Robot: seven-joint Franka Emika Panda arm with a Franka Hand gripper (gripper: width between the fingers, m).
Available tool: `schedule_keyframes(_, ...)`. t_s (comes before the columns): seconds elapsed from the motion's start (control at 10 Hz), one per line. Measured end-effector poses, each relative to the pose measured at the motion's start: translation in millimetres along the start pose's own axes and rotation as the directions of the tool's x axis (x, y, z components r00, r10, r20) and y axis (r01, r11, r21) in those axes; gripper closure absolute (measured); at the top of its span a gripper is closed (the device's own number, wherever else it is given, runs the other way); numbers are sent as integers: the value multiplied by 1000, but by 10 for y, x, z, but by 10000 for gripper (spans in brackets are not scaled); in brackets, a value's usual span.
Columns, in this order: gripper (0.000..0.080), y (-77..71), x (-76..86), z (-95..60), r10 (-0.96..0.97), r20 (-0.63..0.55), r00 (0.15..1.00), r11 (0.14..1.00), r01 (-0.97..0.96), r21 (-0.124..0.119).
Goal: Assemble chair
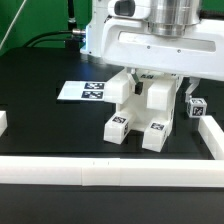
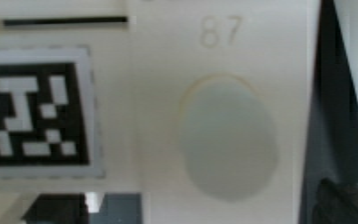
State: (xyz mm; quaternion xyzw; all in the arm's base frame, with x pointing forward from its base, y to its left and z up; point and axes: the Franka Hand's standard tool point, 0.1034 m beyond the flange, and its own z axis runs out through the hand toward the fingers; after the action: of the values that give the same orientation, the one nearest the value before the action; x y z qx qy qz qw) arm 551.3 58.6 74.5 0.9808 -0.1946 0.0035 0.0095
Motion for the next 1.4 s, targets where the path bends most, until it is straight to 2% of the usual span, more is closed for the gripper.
schedule_keyframes(0.4,151,18,85,-64,-22,-7,1000,1000,22,1)
schedule_keyframes(0.7,151,35,194,-351,-164,9,986,986,164,16)
schedule_keyframes(0.9,151,-31,144,-494,-126,15,992,992,125,22)
schedule_keyframes(1.2,151,6,150,-459,-161,17,987,987,161,19)
schedule_keyframes(1.3,151,84,152,-498,-331,7,944,943,331,24)
schedule_keyframes(1.4,151,230,202,-598,-489,-10,873,872,489,34)
